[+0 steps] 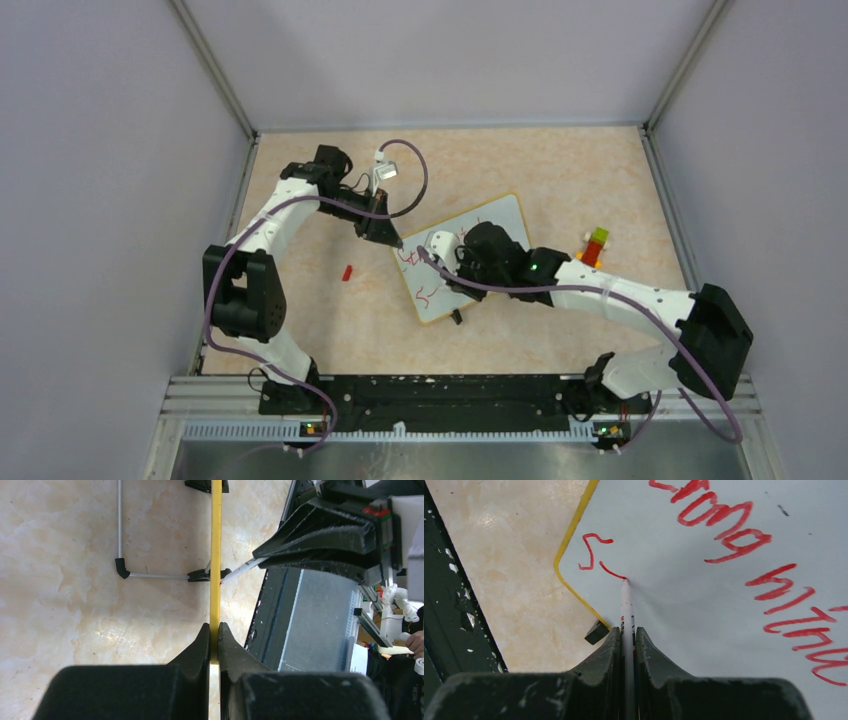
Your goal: Write a sentence on the whiteboard
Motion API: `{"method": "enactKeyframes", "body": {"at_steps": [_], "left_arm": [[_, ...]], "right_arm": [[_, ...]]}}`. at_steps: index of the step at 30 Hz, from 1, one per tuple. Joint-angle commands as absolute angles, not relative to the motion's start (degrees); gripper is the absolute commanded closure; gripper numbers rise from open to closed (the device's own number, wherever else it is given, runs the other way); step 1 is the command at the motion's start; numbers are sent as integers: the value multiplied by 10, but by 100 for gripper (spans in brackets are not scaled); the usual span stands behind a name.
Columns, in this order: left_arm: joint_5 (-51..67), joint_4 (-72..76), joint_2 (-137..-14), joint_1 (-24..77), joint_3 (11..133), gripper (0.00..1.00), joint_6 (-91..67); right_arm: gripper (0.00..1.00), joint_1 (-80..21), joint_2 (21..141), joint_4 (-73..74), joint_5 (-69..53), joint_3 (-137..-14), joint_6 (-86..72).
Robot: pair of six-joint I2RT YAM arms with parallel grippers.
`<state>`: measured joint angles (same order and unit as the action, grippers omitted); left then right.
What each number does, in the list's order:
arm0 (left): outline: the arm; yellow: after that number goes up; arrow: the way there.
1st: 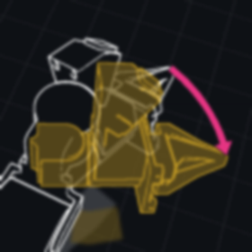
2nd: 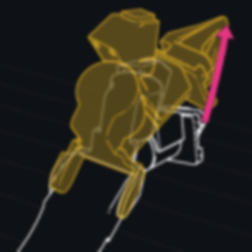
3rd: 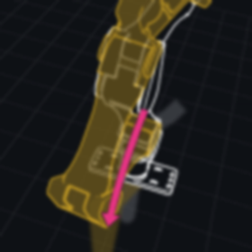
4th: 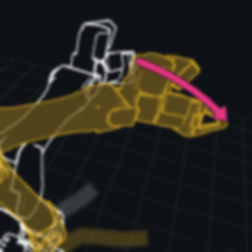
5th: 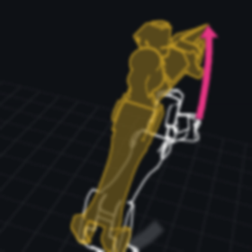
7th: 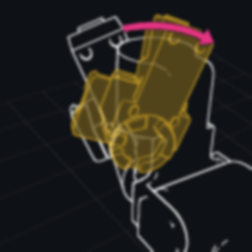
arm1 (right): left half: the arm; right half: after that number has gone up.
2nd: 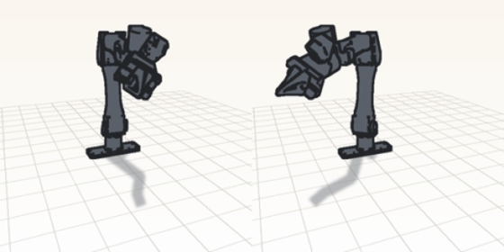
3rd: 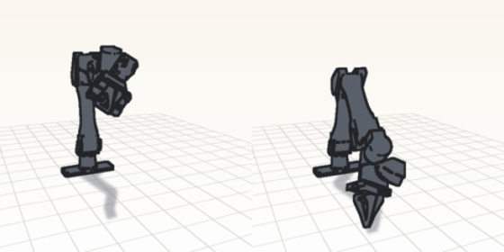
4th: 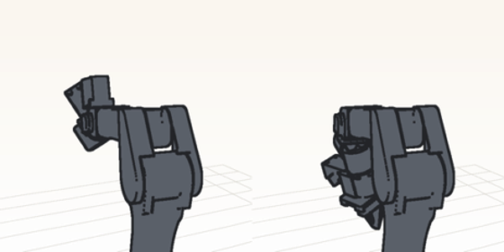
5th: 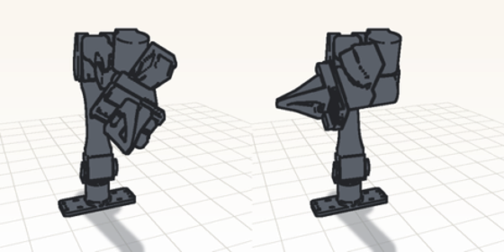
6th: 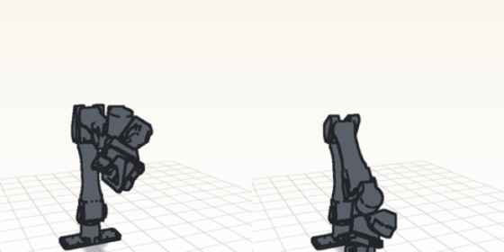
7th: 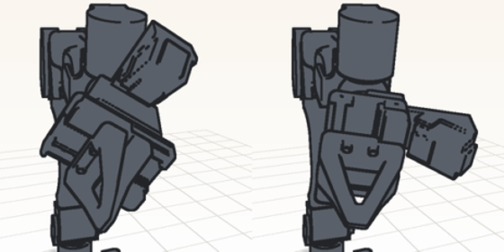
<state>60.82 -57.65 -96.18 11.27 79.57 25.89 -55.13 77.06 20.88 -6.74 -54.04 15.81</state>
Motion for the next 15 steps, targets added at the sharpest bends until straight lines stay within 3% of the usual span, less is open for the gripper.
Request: {"method": "enactKeyframes", "body": {"at_steps": [1,15], "left_arm": [[613,-573,-963,114,802,100,268],[613,-574,-963,114,803,100,265]], "right_arm": [[100,-530,735,214,-42,-547,165],[100,-537,749,179,-73,-586,160]]}}
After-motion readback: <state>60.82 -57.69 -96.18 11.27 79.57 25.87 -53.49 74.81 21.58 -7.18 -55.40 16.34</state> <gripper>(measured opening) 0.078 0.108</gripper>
